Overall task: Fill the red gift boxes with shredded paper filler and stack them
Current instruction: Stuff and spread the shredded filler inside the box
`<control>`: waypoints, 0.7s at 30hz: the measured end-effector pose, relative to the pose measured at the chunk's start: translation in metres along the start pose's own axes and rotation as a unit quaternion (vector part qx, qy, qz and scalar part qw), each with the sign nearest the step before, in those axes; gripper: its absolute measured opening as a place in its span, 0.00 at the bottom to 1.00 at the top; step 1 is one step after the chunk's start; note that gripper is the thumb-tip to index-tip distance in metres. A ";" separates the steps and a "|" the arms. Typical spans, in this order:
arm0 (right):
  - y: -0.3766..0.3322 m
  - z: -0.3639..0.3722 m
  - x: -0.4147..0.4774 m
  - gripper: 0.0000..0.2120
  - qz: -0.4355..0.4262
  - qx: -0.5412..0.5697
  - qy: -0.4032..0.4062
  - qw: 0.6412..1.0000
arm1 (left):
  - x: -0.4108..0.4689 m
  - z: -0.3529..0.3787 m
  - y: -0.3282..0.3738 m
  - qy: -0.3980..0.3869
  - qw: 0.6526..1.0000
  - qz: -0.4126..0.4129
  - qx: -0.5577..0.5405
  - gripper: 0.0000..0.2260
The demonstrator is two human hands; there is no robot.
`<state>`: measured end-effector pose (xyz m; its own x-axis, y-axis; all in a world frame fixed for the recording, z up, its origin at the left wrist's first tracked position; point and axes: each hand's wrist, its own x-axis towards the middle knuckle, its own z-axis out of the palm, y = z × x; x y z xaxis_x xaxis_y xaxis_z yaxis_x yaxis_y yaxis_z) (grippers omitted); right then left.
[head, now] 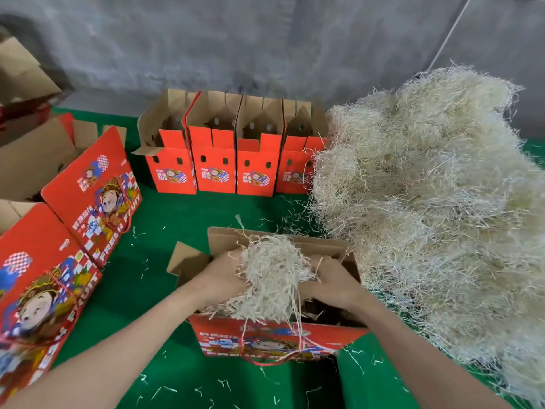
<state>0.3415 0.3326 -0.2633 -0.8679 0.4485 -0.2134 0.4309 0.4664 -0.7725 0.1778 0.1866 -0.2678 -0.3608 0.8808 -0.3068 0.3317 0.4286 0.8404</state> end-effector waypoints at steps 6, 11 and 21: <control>0.024 -0.035 -0.007 0.10 0.117 -0.053 0.002 0.992 | -0.008 -0.035 -0.015 0.091 0.994 -0.023 0.058 0.17; 0.009 -0.037 -0.004 0.11 0.097 0.000 0.078 0.992 | -0.010 -0.039 -0.013 0.053 0.998 -0.042 -0.016 0.20; -0.017 0.012 0.008 0.24 0.069 0.327 -0.078 0.939 | 0.010 -0.002 0.003 -0.028 0.958 -0.154 -0.240 0.34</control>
<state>0.3242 0.3193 -0.2591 -0.8629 0.3297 -0.3831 0.3411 -0.1795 -0.9227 0.1732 0.1957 -0.2674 -0.3253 0.7420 -0.5862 -0.2264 0.5407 0.8102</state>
